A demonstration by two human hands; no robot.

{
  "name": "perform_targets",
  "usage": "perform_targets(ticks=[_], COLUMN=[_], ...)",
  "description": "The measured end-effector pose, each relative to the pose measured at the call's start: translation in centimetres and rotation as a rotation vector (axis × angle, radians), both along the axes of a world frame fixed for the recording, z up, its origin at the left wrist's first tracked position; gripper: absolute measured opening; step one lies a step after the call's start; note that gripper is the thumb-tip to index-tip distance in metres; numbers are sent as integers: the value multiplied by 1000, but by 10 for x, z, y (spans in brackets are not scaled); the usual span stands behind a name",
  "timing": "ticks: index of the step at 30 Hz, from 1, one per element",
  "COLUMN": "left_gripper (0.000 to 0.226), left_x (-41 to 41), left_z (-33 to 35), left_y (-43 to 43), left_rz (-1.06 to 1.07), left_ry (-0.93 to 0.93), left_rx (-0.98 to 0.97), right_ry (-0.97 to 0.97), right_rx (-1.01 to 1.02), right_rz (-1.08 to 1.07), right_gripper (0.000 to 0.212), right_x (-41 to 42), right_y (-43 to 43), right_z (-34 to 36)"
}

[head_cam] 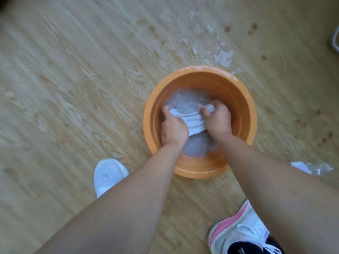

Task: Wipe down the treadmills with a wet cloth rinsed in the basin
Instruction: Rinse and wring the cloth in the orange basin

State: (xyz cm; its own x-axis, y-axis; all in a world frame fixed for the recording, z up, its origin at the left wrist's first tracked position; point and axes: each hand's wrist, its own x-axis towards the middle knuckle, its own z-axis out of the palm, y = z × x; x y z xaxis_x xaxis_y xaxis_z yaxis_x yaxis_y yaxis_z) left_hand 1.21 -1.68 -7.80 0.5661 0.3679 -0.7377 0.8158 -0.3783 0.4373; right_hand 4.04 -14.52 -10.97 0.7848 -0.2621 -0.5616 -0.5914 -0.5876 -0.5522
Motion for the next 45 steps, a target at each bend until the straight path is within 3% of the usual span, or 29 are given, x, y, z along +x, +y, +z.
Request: perform_targets(ticks=[2,4,6,8,10,13,17,19,22,24,25,27,29,32,36,41,43,45], left_gripper=[30,46,48,47,44,47,59,51,27,48,57,48,47,40,29,30,35,35], left_x=[7,9,8,6,5,-2,-11,-8,6,16,18,17,13,8,-13,-32,-28,-25], left_z=[-12,-14,-11,-7,-5,-2,7,9,-3,-13,-21,-32,-36,-29,-21,4,12,13], left_y=[-7,-14,-19,-21,-20,-17,-10,-5,-1,-1,-3,-13,-26,-35,-40,-41,-32,-26], left_rz=[-12,120,297,347,386,452,424,405,217,93,79,153,418,647,983,1118,1066,907], left_ry=[42,155,285,336,317,257,67,15,-15,36,66,86,83,202,289,255,178,77], left_rx=[-136,-329,-495,-594,-570,-446,-275,-195,29,109,73,-55,-237,-503,-649,-472,-400,-277], right_ry=[32,141,116,60,85,114,177,223,171,131,120,129,176,152,147,289,276,270], right_rx=[243,429,363,164,53,50,-93,-191,-276,-251,-198,-9,179,201,112,82,-61,-219], right_rz=[-264,-342,-221,-94,-47,157,287,417,583,521,419,133,-80,-54,19,100,226,351], right_gripper=[34,37,32,23,27,32,34,34,33,33,36,39,38,33,23,25,25,42], right_x=[-9,-16,-19,-13,-4,10,23,30,36,31,26,15,1,-17,-12,-7,4,18], right_y=[11,25,35,37,37,43,27,12,2,1,2,6,19,40,38,41,36,20], right_z=[10,20,22,19,17,16,11,10,12,14,14,16,21,26,21,10,9,7])
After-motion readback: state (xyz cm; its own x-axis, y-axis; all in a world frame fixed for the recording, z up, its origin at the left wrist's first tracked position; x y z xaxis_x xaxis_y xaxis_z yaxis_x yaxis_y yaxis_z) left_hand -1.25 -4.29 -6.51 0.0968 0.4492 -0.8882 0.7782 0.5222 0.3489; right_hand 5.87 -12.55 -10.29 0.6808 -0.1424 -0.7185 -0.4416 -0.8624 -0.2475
